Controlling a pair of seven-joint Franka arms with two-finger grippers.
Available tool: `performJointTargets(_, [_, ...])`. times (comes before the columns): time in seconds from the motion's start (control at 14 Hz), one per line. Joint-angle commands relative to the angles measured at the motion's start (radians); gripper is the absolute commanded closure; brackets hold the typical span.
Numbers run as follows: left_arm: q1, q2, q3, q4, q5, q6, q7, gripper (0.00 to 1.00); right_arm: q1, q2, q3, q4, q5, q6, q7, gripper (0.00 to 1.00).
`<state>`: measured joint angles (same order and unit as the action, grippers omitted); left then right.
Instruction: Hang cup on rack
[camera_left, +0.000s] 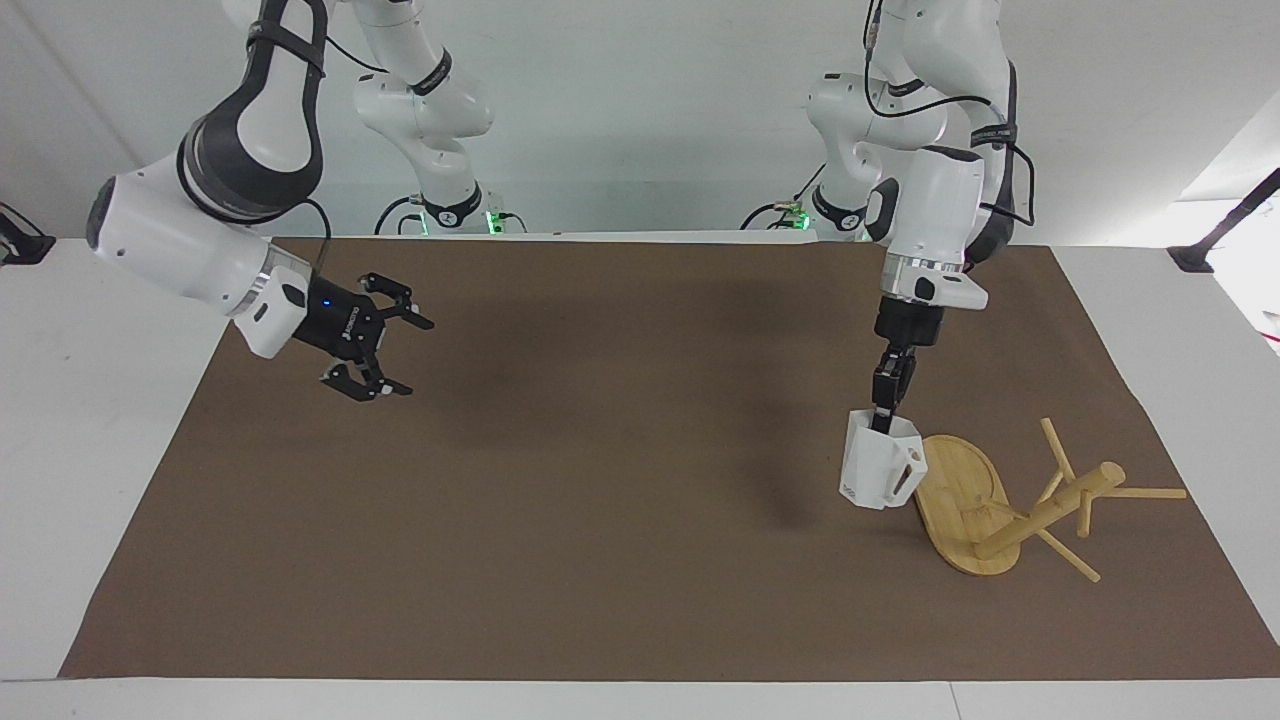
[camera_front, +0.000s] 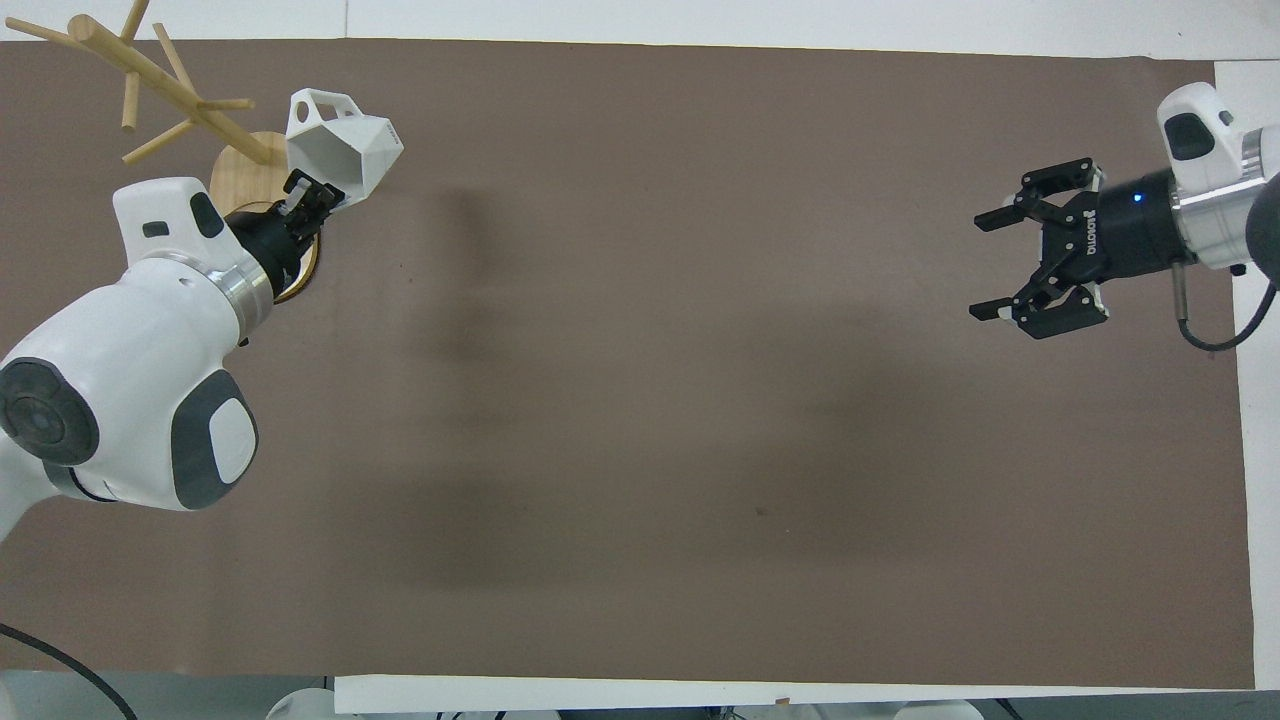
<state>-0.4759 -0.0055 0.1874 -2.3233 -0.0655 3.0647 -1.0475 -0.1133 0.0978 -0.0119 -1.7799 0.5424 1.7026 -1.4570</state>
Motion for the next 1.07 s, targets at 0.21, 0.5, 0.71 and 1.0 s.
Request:
performJointTargets(0.21, [0.1, 0.097, -0.016, 0.053, 0.032, 0.049, 0.053, 1.0, 0.0, -0.027, 0.02, 0.23, -0.367, -0.205, 0.341, 0.0])
performJointTargets(0.5, [0.121, 0.117, -0.016, 0.055, 0.032, 0.049, 0.069, 1.0, 0.0, -0.032, 0.024, 0.306, -0.502, -0.337, 0.704, 0.0])
performJointTargets(0.71, [0.147, 0.119, -0.017, 0.055, 0.032, 0.046, 0.067, 1.0, 0.006, -0.058, -0.009, 0.309, -0.518, -0.377, 0.854, 0.0])
performJointTargets(1.0, [0.163, 0.117, -0.017, 0.056, 0.026, 0.023, 0.067, 0.94, 0.053, -0.086, -0.023, 0.306, -0.579, -0.394, 1.124, 0.0])
